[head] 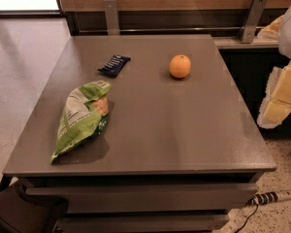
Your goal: Pick green rice chip bag
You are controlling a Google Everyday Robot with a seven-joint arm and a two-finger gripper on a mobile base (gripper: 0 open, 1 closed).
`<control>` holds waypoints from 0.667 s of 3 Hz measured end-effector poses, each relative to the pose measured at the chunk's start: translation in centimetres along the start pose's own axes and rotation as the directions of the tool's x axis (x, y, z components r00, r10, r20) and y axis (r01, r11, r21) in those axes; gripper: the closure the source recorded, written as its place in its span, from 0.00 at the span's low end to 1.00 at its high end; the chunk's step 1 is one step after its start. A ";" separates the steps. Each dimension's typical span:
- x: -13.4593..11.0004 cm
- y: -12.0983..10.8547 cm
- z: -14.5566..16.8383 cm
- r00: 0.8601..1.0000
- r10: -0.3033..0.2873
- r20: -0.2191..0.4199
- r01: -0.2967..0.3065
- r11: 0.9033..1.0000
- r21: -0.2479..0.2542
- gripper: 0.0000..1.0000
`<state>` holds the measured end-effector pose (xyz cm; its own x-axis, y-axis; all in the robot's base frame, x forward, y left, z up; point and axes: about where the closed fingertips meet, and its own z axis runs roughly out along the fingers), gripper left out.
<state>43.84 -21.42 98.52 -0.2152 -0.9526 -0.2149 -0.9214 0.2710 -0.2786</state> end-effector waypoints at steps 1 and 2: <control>0.0 0.0 0.0 1.000 0.000 0.000 0.000 1.000 0.000 0.00; -1.0 -1.4 -0.6 0.993 -0.024 0.117 0.018 0.999 0.047 0.00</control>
Offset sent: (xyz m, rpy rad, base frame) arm 0.0246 -0.0025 0.0242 0.1620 -0.1317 0.0487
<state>45.16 -20.90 99.67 -0.1539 -0.9361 -0.3164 -0.9090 0.2596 -0.3260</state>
